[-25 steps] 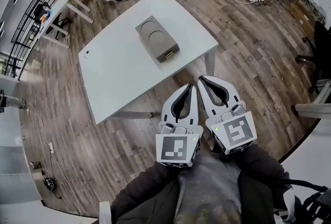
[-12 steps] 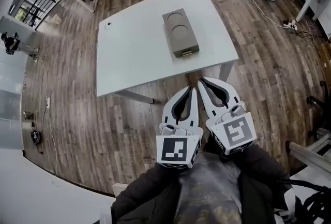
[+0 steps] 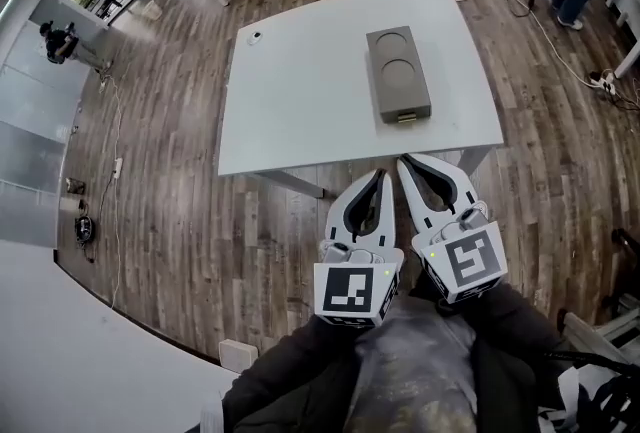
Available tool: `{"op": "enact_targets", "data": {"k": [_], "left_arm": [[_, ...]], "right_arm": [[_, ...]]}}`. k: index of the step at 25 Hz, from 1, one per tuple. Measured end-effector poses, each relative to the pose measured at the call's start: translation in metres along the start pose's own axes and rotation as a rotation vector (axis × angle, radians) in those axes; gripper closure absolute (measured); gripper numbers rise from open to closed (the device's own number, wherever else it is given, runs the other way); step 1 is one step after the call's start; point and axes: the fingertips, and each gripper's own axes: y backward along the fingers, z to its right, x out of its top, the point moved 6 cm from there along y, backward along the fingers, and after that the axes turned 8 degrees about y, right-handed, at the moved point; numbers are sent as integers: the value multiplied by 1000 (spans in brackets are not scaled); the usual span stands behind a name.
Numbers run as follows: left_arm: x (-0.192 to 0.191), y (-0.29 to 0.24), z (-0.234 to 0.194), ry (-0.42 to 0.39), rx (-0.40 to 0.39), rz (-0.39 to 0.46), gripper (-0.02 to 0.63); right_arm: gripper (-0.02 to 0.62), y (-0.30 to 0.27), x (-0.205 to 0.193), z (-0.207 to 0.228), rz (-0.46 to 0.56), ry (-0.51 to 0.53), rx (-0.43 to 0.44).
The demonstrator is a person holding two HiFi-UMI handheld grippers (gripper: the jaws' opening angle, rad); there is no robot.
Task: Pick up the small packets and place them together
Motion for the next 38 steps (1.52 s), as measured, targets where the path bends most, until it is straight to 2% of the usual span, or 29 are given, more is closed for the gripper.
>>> {"op": "enact_targets", "data": {"k": [5, 11, 15, 22, 25, 28, 32, 38], "left_arm": [[2, -36, -24, 24, -30, 19, 603], [11, -89, -50, 36, -136, -10, 603], [18, -118, -81, 45, -175, -28, 603], [20, -152, -110, 34, -268, -63, 603], [18, -158, -116, 29, -293, -71, 603], [19, -156, -114, 22, -309, -77, 603], [16, -146, -103, 25, -308, -75, 603], [-20, -114, -92, 38, -286, -106, 603]], "right_arm": [[591, -27, -2, 17, -30, 23, -50], [591, -73, -6, 39, -59, 35, -121], [591, -109, -5, 45, -74, 28, -172], [589, -144, -2, 49, -36, 39, -251], [589, -152, -2, 48, -65, 37, -289], [589, -151, -3, 49, -48, 29, -307], [590, -137, -11, 44, -49, 23, -300], [589, -105, -46, 22, -73, -7, -300]]}}
